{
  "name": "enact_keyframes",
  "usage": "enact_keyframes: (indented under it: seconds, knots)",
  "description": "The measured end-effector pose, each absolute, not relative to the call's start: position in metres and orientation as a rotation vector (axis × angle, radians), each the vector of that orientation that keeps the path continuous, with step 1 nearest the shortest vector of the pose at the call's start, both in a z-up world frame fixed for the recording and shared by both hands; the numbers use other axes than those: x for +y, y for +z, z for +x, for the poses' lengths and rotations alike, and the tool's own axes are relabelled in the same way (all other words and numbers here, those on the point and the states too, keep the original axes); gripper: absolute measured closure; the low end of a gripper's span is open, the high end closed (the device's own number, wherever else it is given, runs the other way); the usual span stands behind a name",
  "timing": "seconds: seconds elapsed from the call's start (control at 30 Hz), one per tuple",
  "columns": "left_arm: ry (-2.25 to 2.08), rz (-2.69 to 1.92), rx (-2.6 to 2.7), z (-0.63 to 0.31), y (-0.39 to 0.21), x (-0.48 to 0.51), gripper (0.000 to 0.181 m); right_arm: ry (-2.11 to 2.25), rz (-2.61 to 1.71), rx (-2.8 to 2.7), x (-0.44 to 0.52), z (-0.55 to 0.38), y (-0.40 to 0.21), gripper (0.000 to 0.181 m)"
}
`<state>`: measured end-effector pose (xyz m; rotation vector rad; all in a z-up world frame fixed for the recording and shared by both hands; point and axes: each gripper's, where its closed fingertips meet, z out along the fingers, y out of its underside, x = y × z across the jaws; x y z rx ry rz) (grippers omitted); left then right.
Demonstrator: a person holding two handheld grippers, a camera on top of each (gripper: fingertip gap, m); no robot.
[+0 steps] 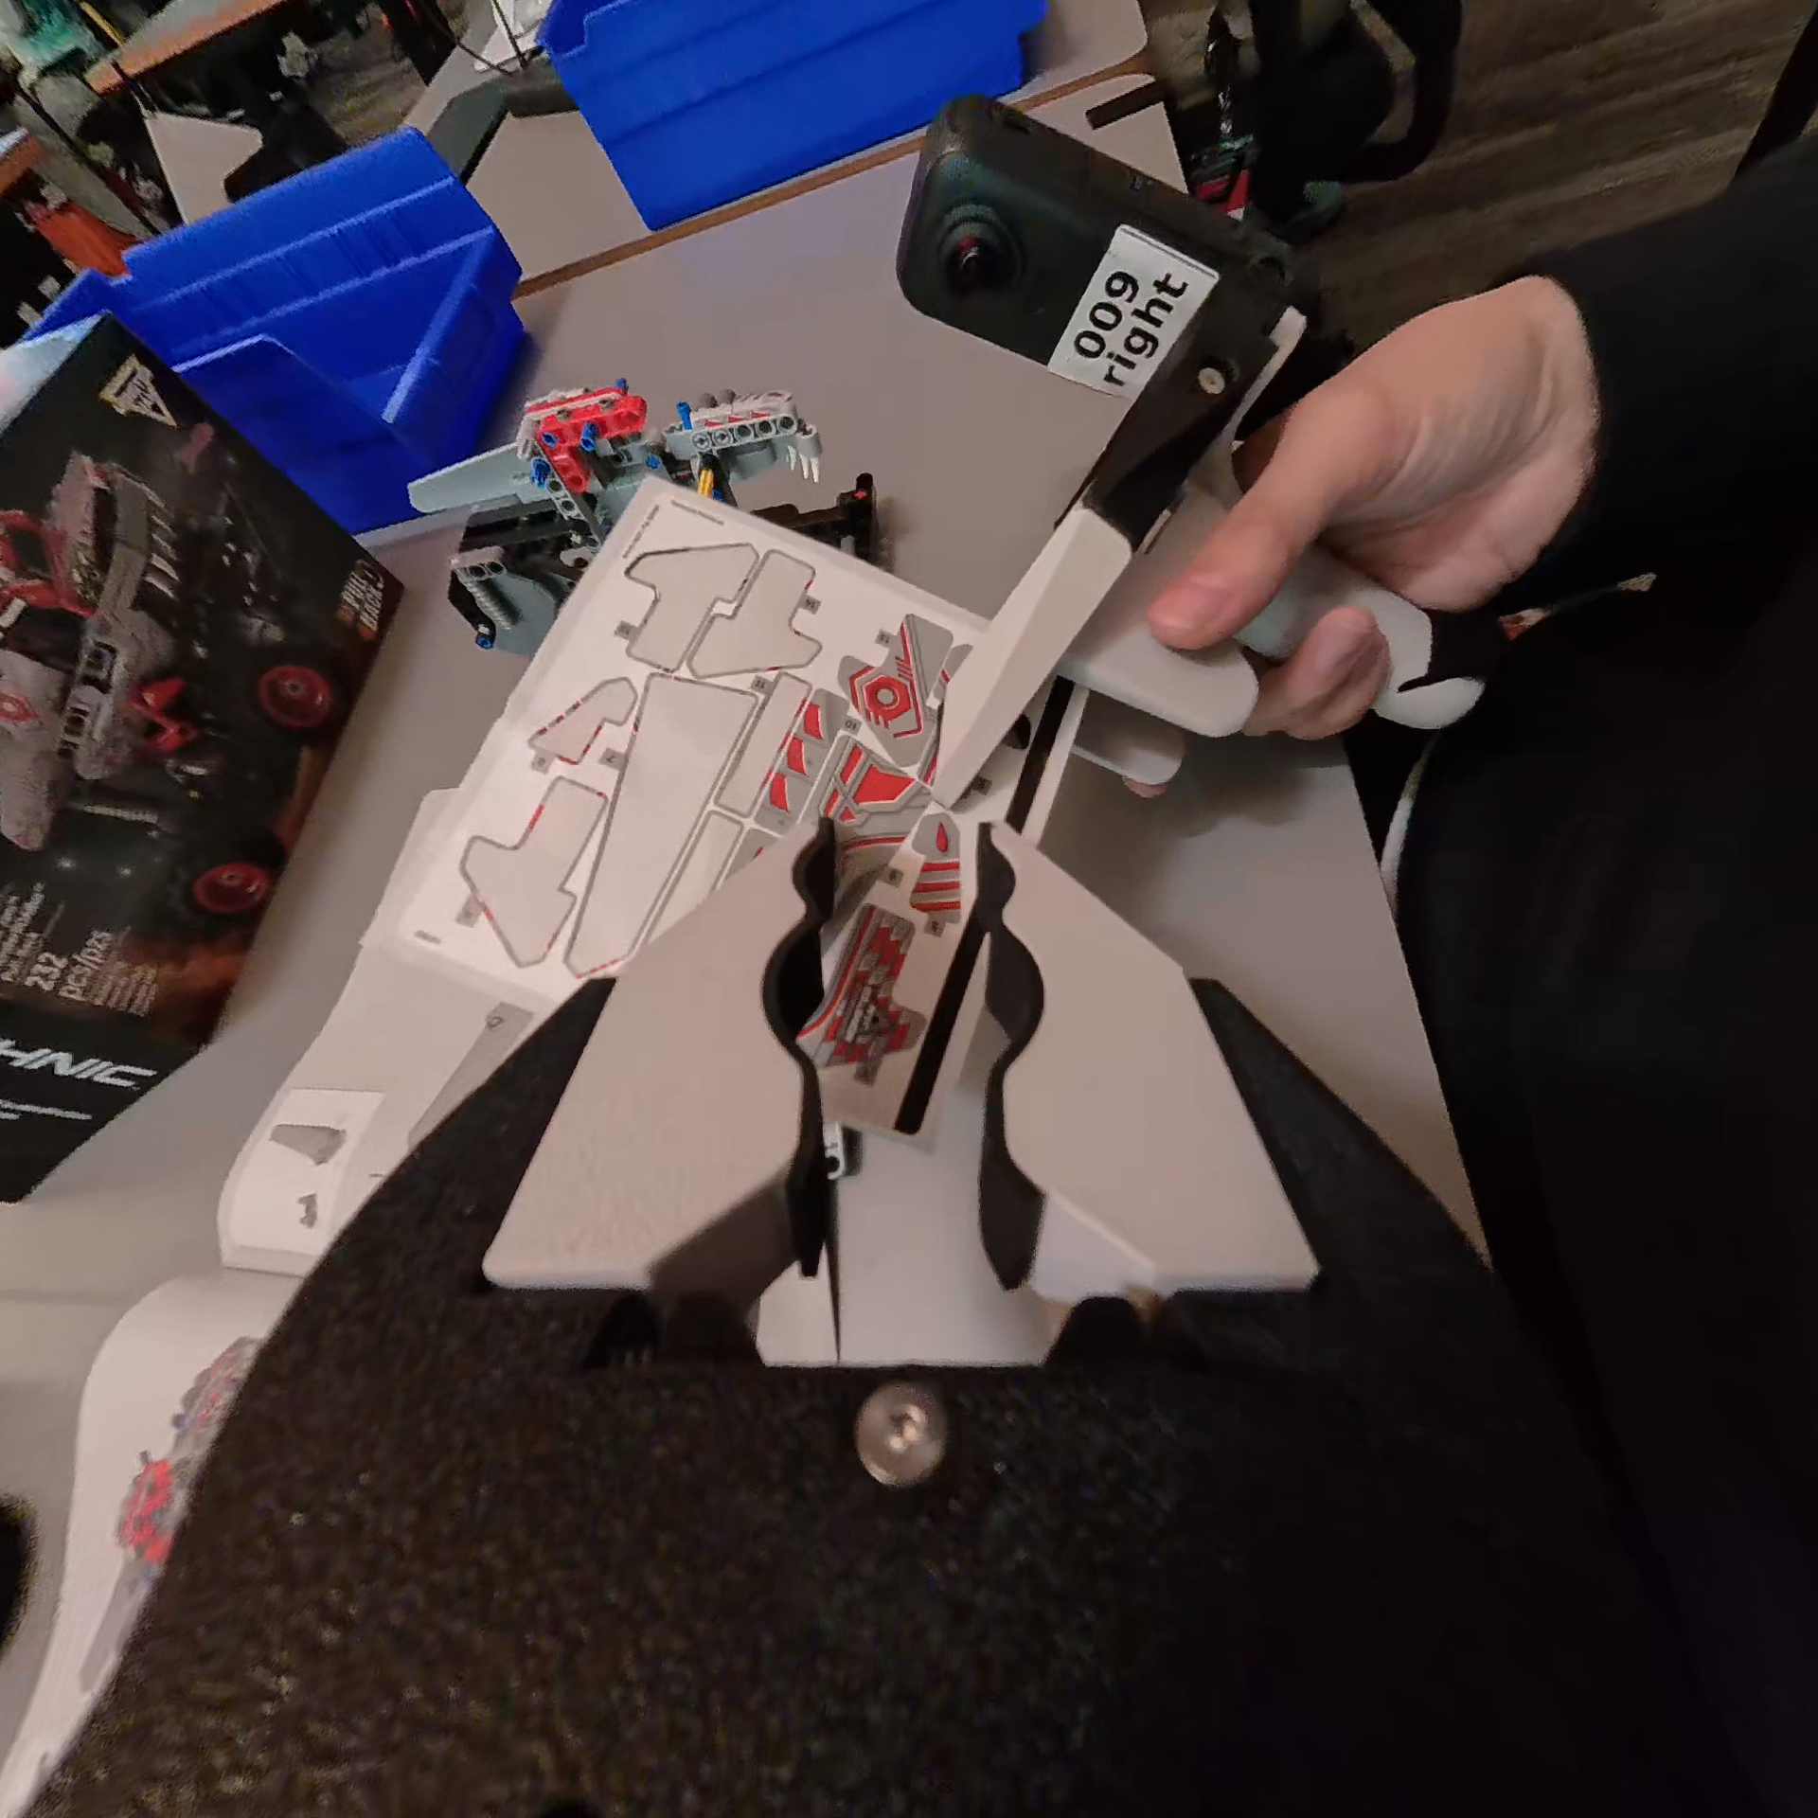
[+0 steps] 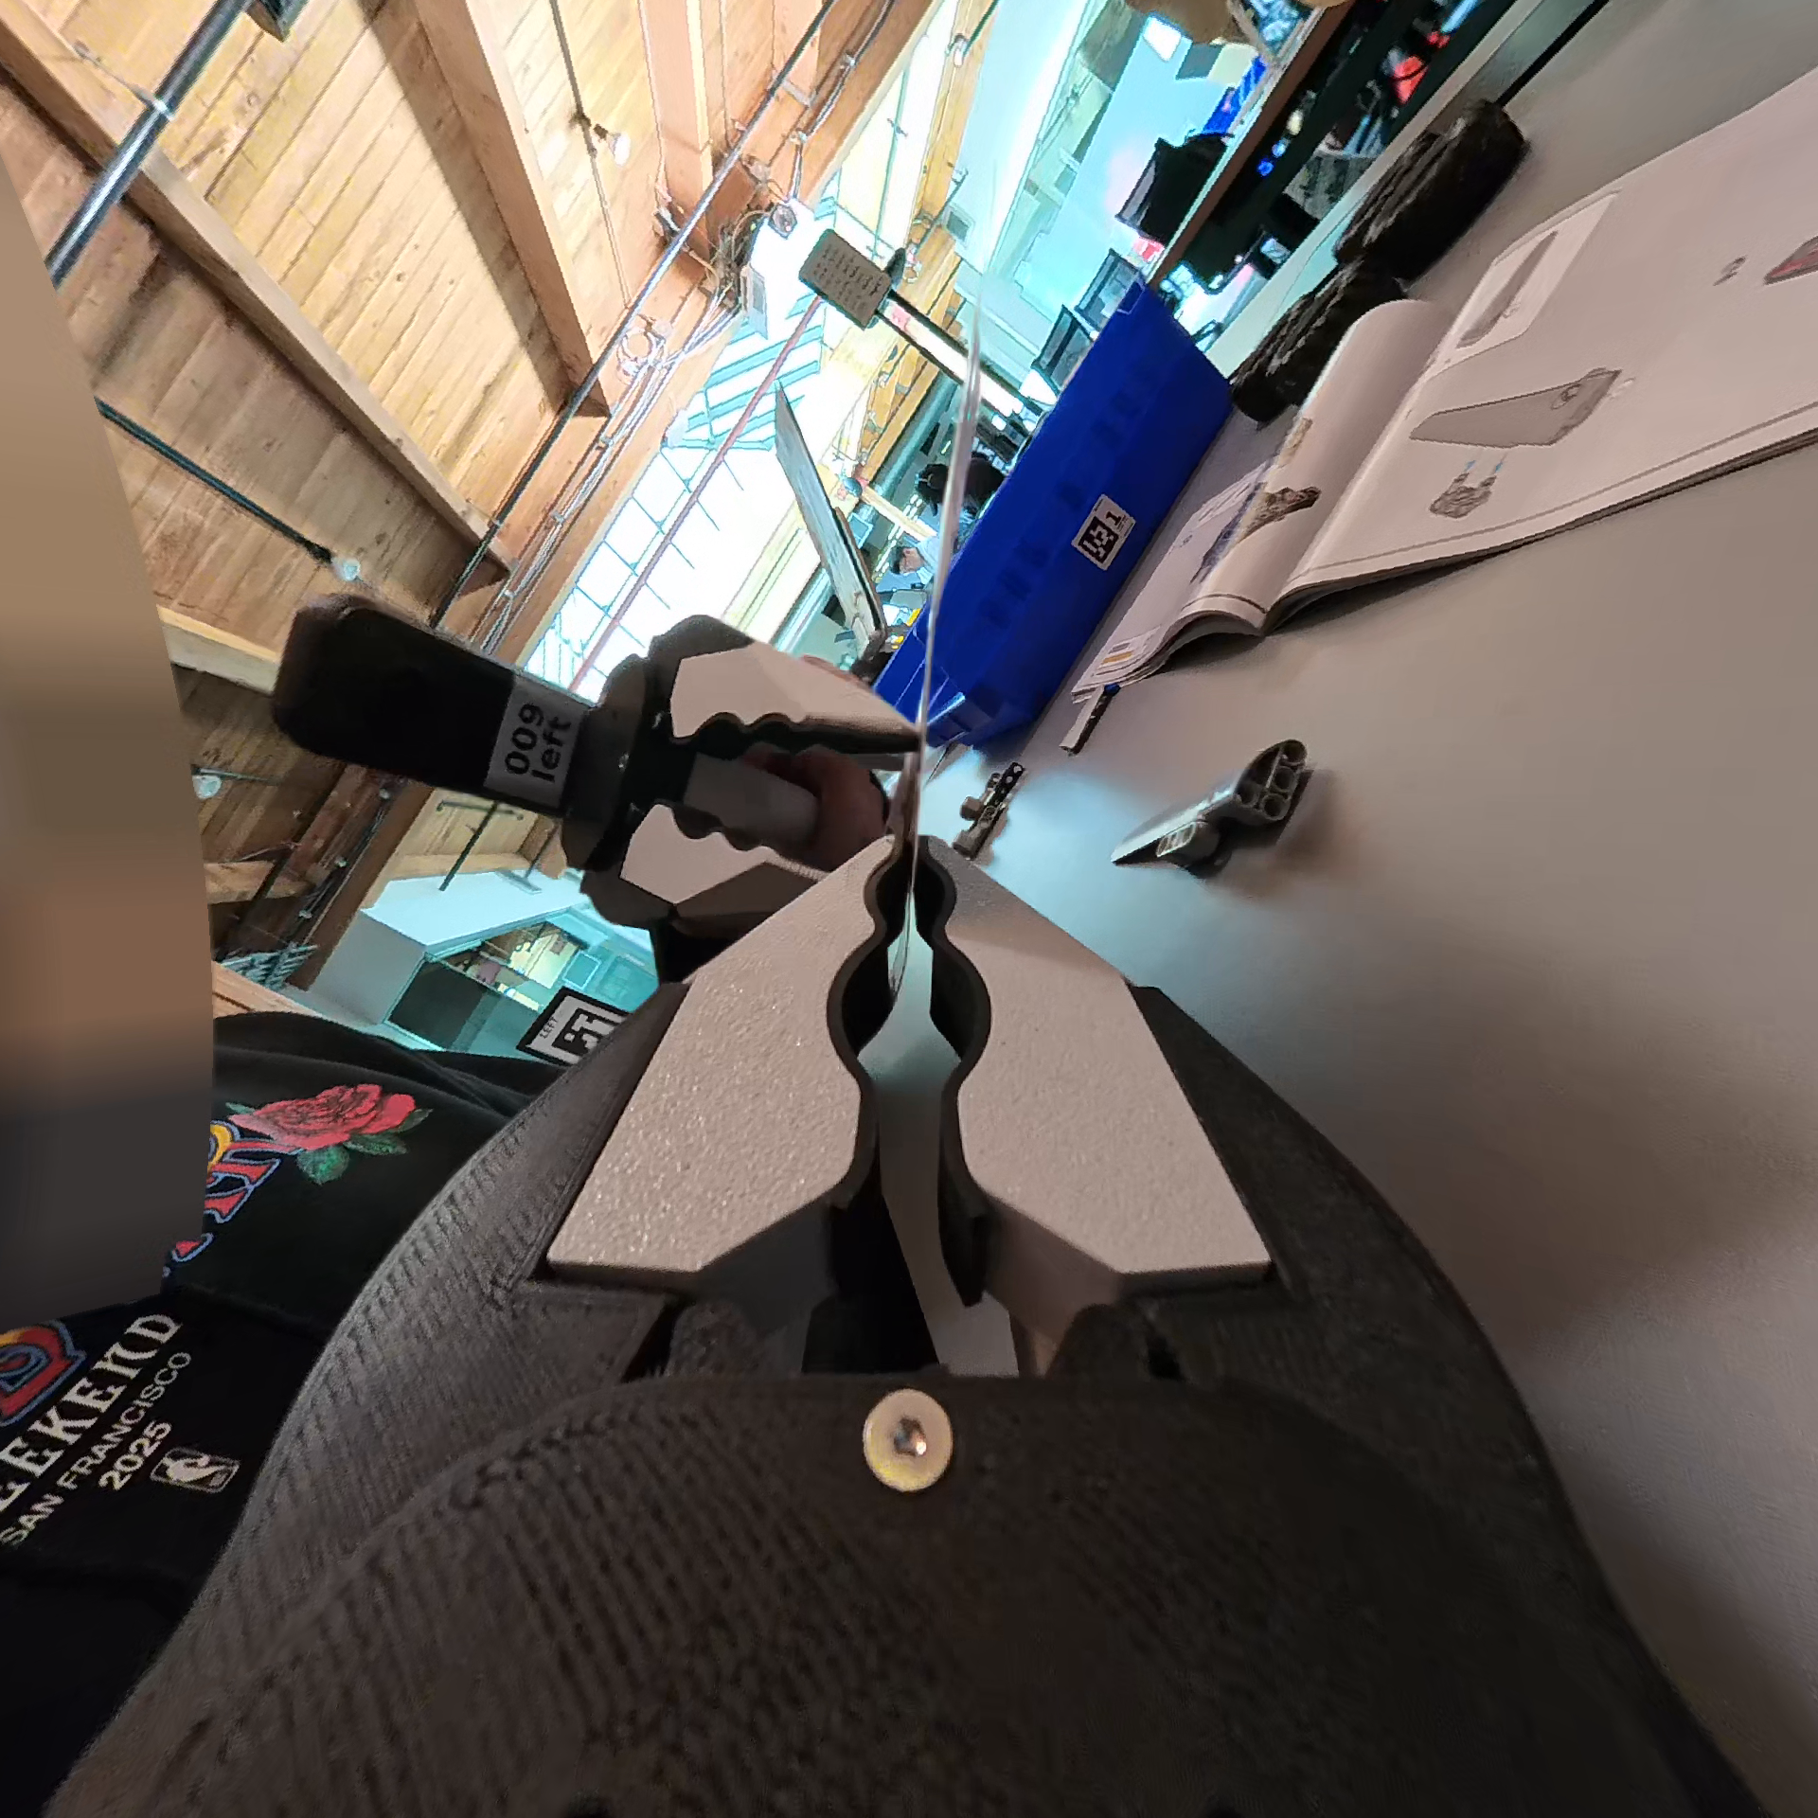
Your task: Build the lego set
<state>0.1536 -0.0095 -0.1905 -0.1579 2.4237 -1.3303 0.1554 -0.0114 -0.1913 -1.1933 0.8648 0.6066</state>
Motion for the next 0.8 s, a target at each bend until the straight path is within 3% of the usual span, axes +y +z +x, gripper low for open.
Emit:
enact_keyframes:
  seconds: [0.8]
  knots:
    - [-1.692, -0.086, 2.45, 0.124, -0.161, -0.012, 0.161, 0.42, -1.21, 0.527, -0.006, 0.131, -0.158, 0.181]
